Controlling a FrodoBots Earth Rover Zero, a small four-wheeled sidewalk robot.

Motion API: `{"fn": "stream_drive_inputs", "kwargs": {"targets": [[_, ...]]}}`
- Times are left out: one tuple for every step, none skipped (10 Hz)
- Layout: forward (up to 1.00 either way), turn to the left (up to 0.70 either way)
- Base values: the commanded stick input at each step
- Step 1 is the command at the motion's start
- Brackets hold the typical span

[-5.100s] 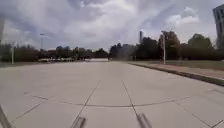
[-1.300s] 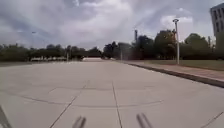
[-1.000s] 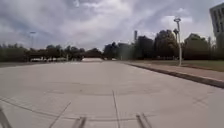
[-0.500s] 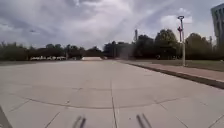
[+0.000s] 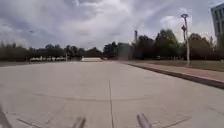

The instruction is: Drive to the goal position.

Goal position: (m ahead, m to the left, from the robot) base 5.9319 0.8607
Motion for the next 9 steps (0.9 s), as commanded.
{"fn": "stream_drive_inputs", "kwargs": {"targets": [[1.00,0.00],[1.00,0.00],[1.00,0.00],[1.00,0.00],[1.00,0.00],[1.00,0.00],[1.00,0.19],[1.00,0.27],[1.00,0.18]]}}
